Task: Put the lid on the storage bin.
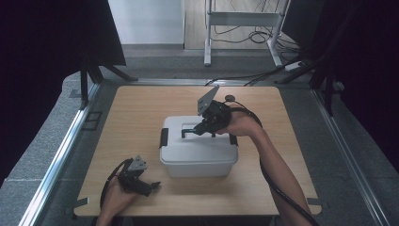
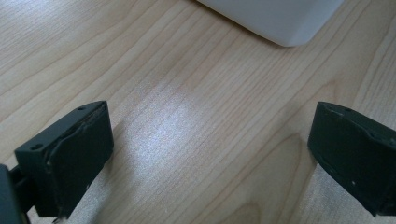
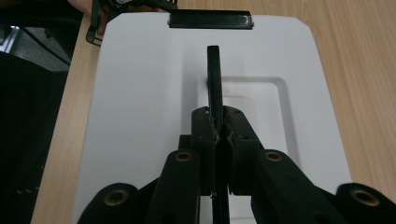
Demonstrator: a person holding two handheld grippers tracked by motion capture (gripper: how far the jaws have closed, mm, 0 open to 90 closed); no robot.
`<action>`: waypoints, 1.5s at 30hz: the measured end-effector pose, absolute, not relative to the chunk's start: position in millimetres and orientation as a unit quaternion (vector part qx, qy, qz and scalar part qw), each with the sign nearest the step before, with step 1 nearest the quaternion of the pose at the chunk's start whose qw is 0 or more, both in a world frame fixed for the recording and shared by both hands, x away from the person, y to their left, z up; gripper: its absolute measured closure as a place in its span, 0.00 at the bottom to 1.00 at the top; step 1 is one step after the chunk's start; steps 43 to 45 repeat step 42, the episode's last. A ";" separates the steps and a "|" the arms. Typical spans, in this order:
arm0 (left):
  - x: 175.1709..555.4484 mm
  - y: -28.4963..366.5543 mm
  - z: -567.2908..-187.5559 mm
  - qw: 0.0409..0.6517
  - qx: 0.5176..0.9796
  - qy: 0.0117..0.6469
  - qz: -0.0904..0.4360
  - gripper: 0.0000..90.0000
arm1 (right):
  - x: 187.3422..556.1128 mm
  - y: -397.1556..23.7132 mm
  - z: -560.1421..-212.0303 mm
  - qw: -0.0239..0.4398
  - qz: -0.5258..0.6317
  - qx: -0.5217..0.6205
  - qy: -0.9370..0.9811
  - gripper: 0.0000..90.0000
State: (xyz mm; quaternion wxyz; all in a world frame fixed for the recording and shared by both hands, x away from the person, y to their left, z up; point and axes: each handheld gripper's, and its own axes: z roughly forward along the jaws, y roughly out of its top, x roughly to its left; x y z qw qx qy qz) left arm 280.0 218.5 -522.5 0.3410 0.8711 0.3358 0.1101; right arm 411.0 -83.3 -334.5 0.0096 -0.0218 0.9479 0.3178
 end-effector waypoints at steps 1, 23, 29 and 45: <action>280.0 218.6 -522.5 0.341 0.871 0.336 0.110 0.00 | 410.6 -83.5 -334.5 0.010 0.317 -0.020 0.948 0.93; 280.2 219.0 -522.3 0.339 0.873 0.333 0.110 0.00 | 391.1 -133.7 -330.9 0.086 0.332 0.099 0.934 0.14; 280.2 218.8 -522.4 0.340 0.872 0.334 0.110 0.00 | 383.8 -180.3 -336.0 0.110 0.354 0.162 0.915 0.09; 280.0 218.6 -522.5 0.340 0.872 0.334 0.111 0.00 | 353.4 -274.1 -376.8 0.134 0.370 0.267 0.880 0.04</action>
